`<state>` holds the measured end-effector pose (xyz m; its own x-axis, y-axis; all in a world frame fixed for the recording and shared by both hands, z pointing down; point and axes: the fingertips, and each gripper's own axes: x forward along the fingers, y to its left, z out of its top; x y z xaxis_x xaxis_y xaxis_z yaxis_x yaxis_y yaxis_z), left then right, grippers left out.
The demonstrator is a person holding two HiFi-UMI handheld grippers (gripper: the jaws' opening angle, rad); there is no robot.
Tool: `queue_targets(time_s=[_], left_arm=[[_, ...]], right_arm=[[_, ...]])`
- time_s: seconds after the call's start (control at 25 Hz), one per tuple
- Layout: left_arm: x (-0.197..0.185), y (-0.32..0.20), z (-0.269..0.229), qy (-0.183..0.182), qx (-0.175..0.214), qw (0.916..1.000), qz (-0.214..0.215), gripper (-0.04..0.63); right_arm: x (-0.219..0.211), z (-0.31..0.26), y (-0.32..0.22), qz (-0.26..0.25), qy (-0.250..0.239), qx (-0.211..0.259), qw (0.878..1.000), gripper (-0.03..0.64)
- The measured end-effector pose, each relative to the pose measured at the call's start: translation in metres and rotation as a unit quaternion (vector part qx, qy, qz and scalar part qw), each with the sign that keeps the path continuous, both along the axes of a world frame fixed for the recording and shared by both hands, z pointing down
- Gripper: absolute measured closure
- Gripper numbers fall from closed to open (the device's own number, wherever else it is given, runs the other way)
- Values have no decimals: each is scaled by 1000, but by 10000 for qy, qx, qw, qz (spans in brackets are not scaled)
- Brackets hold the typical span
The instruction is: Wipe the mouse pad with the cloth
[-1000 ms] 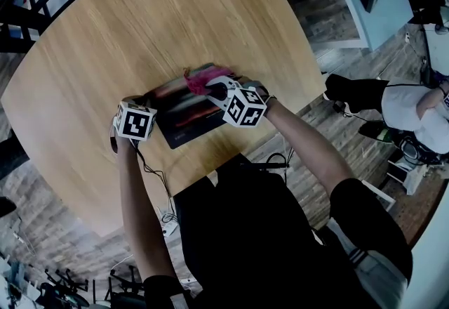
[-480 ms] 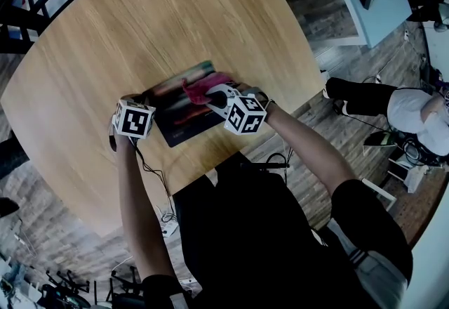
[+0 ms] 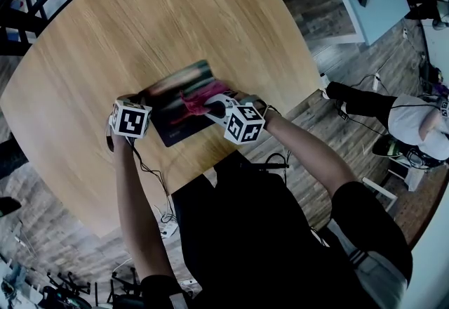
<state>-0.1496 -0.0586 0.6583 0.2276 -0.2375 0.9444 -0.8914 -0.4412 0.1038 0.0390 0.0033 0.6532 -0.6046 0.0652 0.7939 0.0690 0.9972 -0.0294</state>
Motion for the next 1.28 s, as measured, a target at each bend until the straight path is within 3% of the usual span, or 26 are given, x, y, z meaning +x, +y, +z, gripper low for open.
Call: queue_targets(time_s=[0.56, 1.0, 1.28], left_arm=[[0, 1, -1, -192, -110, 9997, -65, 569], [-1, 1, 2, -292, -87, 9994, 164, 569], [-1, 0, 4, -270, 110, 9995, 86, 569]], right_arm=[[10, -2, 24, 132, -10, -73, 9999, 563], [14, 2, 39, 789, -116, -94, 9968, 563], [17, 2, 49, 1229, -166, -198, 9921, 563]])
